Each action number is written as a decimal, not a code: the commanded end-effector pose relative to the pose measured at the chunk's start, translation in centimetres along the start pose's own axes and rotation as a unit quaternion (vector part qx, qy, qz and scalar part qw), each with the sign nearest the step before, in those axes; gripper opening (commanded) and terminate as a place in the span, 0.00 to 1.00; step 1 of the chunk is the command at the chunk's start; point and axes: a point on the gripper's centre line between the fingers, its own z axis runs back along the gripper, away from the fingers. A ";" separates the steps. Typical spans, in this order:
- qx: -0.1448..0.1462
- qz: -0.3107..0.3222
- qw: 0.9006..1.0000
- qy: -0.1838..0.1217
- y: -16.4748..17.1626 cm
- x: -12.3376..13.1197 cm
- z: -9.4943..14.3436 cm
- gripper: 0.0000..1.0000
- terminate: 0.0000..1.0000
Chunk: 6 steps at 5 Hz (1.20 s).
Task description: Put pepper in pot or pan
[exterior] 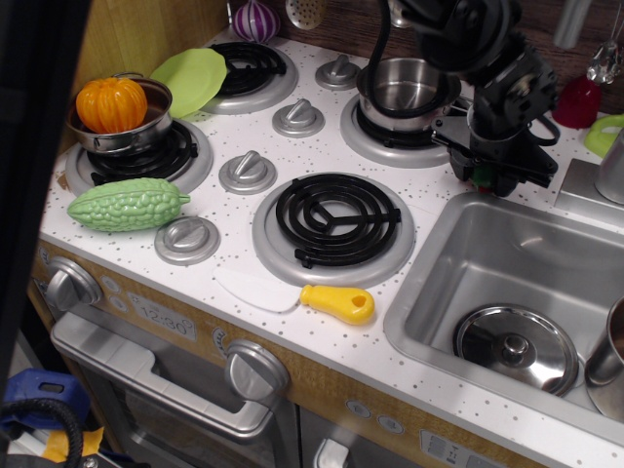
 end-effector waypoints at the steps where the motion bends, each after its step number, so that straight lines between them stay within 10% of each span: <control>1: 0.003 -0.003 1.000 -0.004 0.7 3.2 6.6 0.00 0.00; 4: 0.053 -0.025 0.997 0.049 1.4 2.3 9.7 0.00 0.00; 6: 0.109 -0.050 0.993 -0.011 1.9 2.9 10.0 0.00 0.00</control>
